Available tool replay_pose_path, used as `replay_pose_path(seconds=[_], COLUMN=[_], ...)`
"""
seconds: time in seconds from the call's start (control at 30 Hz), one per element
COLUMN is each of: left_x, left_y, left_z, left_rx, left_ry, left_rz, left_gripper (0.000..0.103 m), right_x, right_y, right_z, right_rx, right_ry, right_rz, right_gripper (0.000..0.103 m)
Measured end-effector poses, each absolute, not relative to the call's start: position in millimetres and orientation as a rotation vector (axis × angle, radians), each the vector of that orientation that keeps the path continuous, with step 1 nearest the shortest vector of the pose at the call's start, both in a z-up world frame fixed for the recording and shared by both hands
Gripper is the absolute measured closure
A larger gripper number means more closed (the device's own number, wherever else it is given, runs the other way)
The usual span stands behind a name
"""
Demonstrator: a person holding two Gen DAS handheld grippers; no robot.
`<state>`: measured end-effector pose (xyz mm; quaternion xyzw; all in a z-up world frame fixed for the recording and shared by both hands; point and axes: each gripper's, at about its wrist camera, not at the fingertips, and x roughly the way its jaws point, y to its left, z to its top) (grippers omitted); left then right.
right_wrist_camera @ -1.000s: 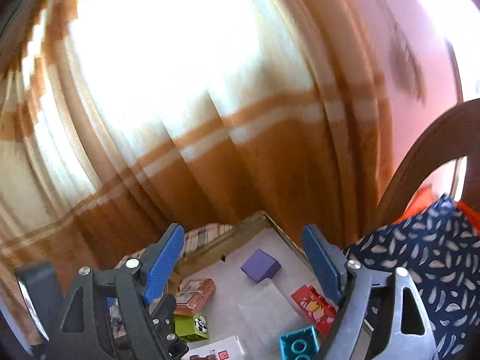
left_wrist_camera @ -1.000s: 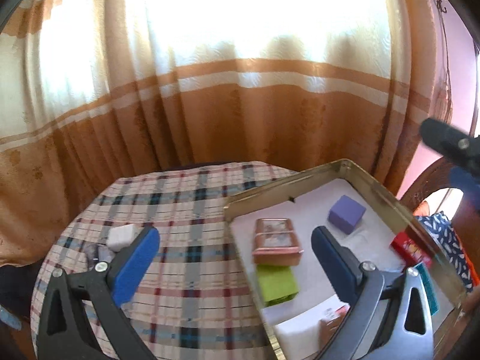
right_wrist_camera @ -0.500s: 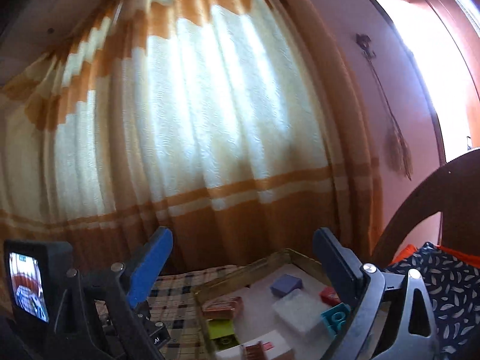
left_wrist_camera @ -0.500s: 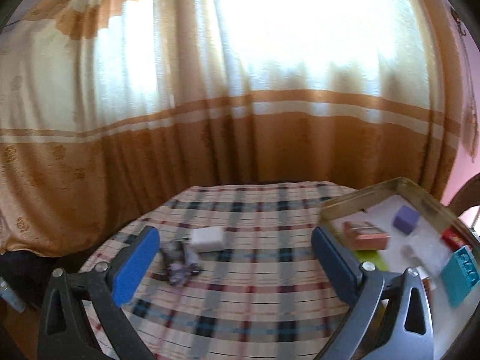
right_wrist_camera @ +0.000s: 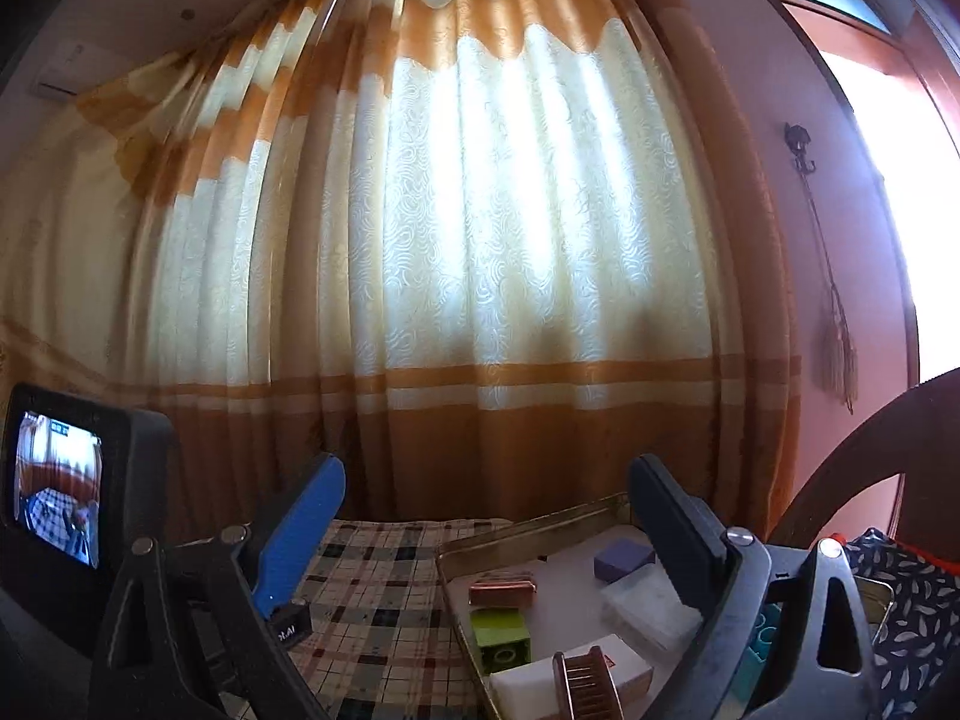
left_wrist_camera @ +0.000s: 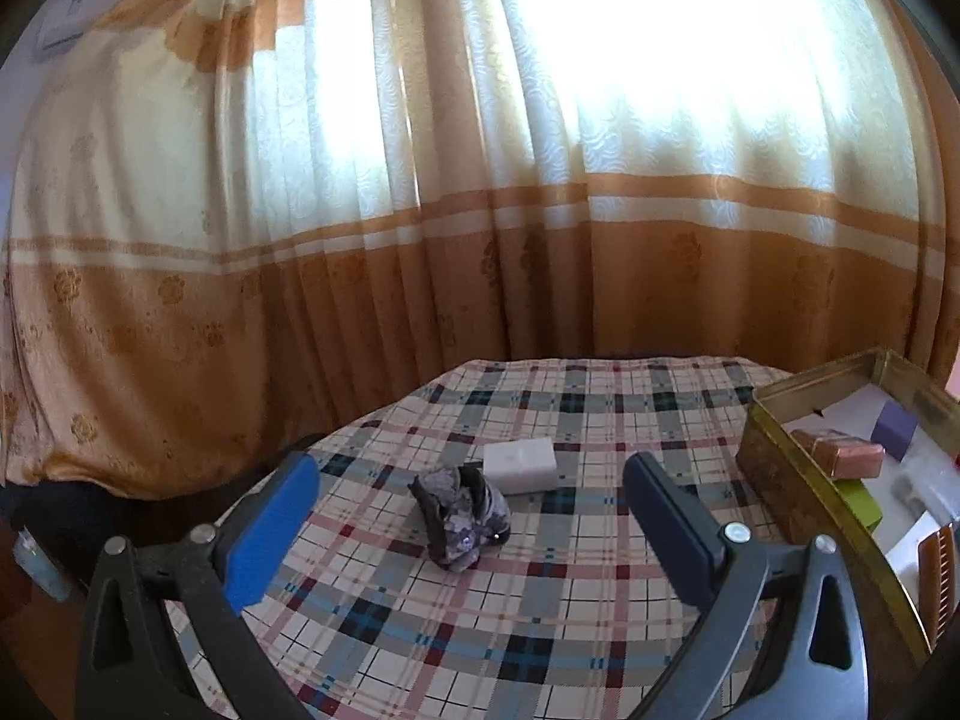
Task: Organize rigid objects
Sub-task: 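Withdraw both grippers from the tin back over the table, then lower the left gripper onto the black sequined hair clip, close and lift it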
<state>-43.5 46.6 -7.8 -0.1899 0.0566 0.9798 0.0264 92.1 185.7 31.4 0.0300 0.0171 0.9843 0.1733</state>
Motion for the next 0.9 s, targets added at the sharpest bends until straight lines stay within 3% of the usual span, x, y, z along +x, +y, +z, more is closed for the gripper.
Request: replay_pose_path(seconds=[0.9], left_x=[-58.4], left_y=[18.6], left_z=[-16.2], left_rx=[-0.722], left_ry=[-0.013], left_rz=[3.007], left_gripper=[0.000], right_x=[69.9], right_y=[169.1], right_z=[27.6], right_rx=[-0.088], right_ry=[0.074], right_rz=[2.848], right_gripper=[0.006])
